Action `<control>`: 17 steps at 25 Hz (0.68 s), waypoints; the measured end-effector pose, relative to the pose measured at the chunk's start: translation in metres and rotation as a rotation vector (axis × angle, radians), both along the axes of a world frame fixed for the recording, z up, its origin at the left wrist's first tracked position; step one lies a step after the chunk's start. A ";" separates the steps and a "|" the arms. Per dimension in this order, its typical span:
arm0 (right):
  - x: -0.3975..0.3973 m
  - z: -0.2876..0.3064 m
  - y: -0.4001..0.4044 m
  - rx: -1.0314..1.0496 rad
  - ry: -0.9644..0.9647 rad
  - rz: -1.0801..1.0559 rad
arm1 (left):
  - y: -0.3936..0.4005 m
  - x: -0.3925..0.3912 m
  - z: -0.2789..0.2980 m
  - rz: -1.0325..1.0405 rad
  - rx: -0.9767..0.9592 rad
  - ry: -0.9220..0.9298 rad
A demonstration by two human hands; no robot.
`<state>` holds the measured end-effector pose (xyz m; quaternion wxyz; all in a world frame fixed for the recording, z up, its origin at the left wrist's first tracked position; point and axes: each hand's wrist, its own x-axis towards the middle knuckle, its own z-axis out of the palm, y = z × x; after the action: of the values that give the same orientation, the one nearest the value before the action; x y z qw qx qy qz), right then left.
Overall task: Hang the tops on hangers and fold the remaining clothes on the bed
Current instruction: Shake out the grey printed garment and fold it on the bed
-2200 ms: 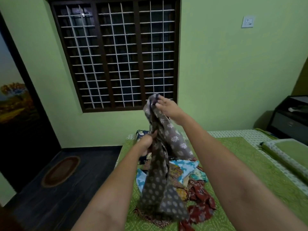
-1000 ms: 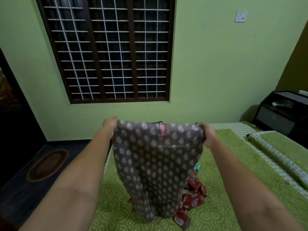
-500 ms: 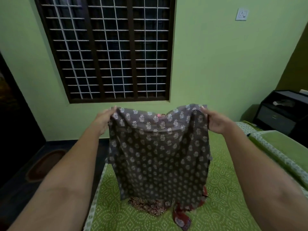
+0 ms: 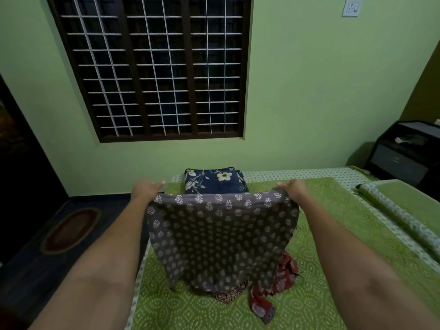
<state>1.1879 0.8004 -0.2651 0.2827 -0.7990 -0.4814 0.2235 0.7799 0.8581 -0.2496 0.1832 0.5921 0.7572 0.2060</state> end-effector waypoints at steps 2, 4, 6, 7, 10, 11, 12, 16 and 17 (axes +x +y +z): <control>0.006 -0.004 0.001 0.046 0.225 -0.031 | 0.004 -0.006 -0.003 -0.040 -0.075 -0.299; 0.009 -0.005 -0.001 0.122 0.493 -0.017 | 0.000 -0.011 -0.002 -0.037 -0.145 -0.561; 0.012 -0.004 -0.006 0.085 0.630 0.057 | 0.000 -0.018 -0.005 -0.021 -0.200 -0.633; 0.015 -0.005 -0.009 0.050 0.634 0.082 | 0.001 -0.021 -0.005 -0.010 -0.220 -0.651; 0.022 -0.006 -0.017 0.028 0.605 0.088 | 0.000 -0.022 -0.007 -0.006 -0.253 -0.683; 0.024 -0.007 -0.018 0.041 0.592 0.091 | 0.001 -0.022 -0.007 -0.021 -0.263 -0.690; 0.025 -0.008 -0.020 0.056 0.578 0.096 | 0.001 -0.024 -0.007 -0.040 -0.282 -0.695; 0.024 -0.004 -0.022 0.057 0.452 0.133 | 0.006 -0.030 -0.007 -0.217 -0.494 -0.608; 0.024 -0.002 -0.022 0.041 0.376 0.149 | 0.007 -0.030 -0.007 -0.247 -0.528 -0.573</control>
<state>1.2117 0.7779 -0.2671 0.3665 -0.6994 -0.4825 0.3792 0.7494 0.8649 -0.2566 0.5559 0.5297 0.6256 0.1375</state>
